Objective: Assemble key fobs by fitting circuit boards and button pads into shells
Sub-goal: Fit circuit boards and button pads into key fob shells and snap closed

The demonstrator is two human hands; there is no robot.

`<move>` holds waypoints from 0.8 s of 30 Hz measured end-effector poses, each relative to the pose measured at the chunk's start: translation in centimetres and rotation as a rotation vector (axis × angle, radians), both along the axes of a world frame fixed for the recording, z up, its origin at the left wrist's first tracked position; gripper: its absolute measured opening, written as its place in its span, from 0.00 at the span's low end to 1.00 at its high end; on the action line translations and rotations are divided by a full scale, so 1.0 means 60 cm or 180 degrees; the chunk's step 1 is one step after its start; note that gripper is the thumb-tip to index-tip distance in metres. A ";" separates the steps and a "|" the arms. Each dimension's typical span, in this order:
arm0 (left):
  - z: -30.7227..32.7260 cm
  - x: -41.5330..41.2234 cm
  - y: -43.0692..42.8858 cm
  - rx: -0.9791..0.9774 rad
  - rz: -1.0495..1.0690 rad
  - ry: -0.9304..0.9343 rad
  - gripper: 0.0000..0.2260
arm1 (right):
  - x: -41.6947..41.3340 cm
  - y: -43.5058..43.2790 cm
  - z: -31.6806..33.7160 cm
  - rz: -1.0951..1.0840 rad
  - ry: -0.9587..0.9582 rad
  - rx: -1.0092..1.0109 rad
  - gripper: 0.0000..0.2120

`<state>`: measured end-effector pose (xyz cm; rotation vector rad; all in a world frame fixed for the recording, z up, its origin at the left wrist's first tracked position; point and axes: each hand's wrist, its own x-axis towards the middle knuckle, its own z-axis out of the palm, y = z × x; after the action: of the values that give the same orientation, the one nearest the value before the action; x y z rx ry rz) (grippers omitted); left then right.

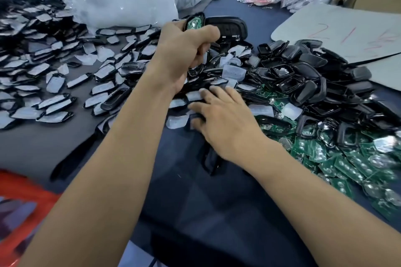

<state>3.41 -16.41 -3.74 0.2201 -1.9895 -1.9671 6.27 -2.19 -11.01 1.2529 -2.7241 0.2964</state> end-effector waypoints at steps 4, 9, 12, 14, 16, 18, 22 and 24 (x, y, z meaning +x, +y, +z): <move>-0.015 -0.006 0.027 0.0004 -0.0007 -0.0039 0.14 | -0.009 0.026 0.025 -0.0322 -0.0980 -0.1525 0.14; -0.038 -0.024 0.068 -0.0169 0.0461 -0.0163 0.15 | -0.051 0.110 0.068 -0.1427 -0.0773 -0.2823 0.09; -0.062 -0.030 0.100 -0.0755 0.0480 0.0055 0.17 | -0.072 0.140 0.066 -0.1782 -0.0745 -0.2945 0.10; -0.079 -0.029 0.120 -0.1044 0.0290 0.0096 0.17 | -0.082 0.141 0.050 -0.1614 -0.1016 -0.2792 0.18; -0.091 -0.028 0.124 -0.1004 0.0161 0.0076 0.16 | -0.089 0.140 0.042 -0.1468 -0.1131 -0.2764 0.16; -0.096 -0.026 0.119 -0.0778 0.0047 0.0111 0.16 | -0.097 0.142 0.033 -0.1450 -0.1190 -0.2844 0.11; -0.095 -0.026 0.115 -0.0513 -0.0281 0.0112 0.17 | -0.108 0.151 0.026 -0.1236 -0.1707 -0.3470 0.10; -0.093 -0.029 0.113 -0.0400 -0.0387 0.0078 0.17 | -0.109 0.148 0.027 -0.1145 -0.1935 -0.3641 0.12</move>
<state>1.69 -9.64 -9.33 0.0453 -2.1473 -1.8969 -0.29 6.69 -9.37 0.3471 -2.2817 2.0346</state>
